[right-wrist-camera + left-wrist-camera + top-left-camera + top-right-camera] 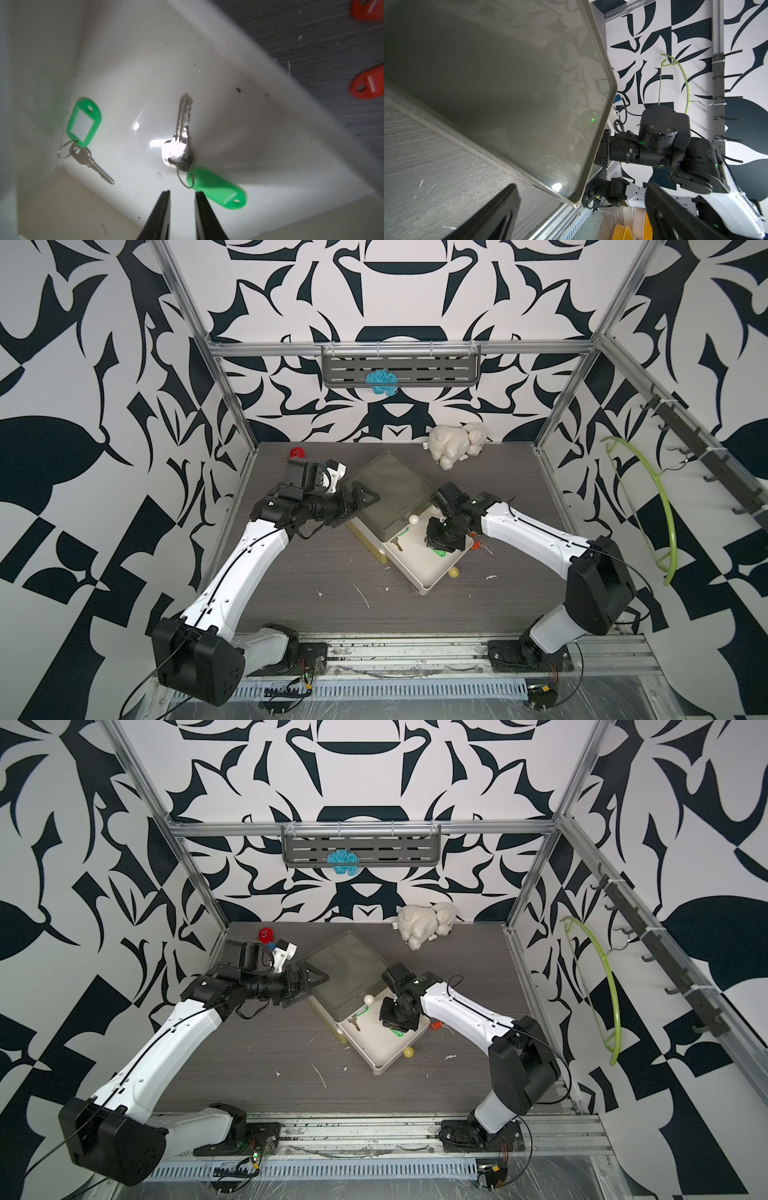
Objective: Take the keys out of the drawer
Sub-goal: Pick up the key from the drawer.
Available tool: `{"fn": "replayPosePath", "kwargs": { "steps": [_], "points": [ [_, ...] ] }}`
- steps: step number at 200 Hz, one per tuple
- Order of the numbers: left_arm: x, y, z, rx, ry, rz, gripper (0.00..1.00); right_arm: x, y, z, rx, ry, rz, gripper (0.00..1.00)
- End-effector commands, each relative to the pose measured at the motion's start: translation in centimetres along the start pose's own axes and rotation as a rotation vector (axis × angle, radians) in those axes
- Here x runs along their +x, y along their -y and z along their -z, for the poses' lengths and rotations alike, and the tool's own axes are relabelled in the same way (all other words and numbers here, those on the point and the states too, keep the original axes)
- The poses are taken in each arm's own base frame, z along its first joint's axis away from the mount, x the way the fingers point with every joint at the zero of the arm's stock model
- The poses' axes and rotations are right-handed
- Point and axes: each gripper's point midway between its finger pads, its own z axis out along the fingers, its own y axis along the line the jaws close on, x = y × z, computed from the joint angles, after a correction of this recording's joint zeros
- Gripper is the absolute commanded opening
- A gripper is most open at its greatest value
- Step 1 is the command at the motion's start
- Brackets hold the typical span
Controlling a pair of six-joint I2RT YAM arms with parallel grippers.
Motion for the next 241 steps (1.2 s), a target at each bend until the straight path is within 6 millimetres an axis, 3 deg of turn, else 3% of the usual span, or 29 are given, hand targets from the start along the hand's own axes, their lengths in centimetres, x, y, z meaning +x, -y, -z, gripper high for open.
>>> {"fn": "replayPosePath", "kwargs": {
  "steps": [1,155,193,241],
  "points": [
    [0.4,-0.3,-0.1,-0.009,-0.017,-0.014,0.99,-1.2,-0.9,1.4,-0.008,0.056,0.035,0.26],
    [0.3,-0.7,-0.7,-0.015,-0.031,-0.004,0.99,-1.5,-0.7,0.5,0.034,0.037,0.073,0.23],
    [0.3,-0.7,-0.7,-0.013,-0.031,-0.002,0.99,-1.5,-0.1,0.8,0.064,0.041,0.079,0.34],
    [0.4,-0.9,-0.8,-0.014,-0.034,0.005,0.99,-1.5,-0.8,0.4,0.045,0.042,0.093,0.32]
  ]
}}
